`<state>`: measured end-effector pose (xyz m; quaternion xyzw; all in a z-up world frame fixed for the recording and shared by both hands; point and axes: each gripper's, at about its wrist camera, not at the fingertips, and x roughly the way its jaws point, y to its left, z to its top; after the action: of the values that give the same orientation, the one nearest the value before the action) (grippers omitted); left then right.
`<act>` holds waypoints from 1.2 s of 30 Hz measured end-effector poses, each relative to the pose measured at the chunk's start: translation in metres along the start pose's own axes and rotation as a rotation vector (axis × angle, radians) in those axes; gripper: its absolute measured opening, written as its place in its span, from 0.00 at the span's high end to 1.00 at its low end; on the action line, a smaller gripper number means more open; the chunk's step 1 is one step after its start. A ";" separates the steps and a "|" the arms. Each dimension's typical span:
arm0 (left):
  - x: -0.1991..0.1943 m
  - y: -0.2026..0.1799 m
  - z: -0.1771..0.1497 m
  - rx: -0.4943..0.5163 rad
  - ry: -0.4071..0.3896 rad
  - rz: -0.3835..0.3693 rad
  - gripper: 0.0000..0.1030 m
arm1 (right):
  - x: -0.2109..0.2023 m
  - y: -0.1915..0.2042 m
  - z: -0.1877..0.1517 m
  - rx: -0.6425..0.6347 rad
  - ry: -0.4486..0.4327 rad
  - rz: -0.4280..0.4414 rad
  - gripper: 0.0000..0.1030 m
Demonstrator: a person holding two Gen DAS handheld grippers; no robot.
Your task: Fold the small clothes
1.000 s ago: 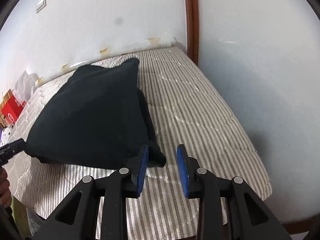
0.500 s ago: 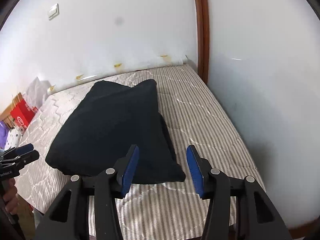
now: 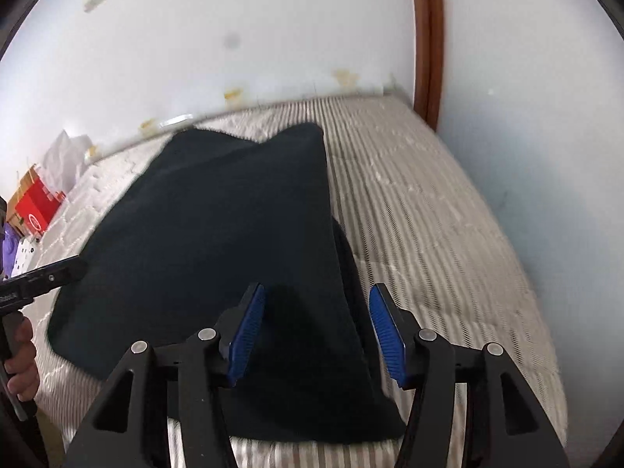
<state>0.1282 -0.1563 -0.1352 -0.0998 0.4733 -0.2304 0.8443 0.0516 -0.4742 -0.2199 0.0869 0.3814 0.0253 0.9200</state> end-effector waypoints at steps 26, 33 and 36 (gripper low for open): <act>-0.087 0.115 -0.015 -0.103 -0.102 0.076 0.70 | 0.037 0.141 0.010 -0.109 0.020 0.256 0.88; -0.102 0.117 -0.031 -0.081 -0.100 0.169 0.60 | 0.036 0.179 0.006 -0.174 -0.002 0.208 0.85; -0.106 0.104 -0.039 -0.028 -0.104 0.243 0.51 | 0.031 0.170 0.003 -0.164 0.009 0.197 0.84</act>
<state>0.0788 -0.0122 -0.1163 -0.0653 0.4407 -0.1143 0.8879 0.0792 -0.3037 -0.2084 0.0485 0.3717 0.1470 0.9154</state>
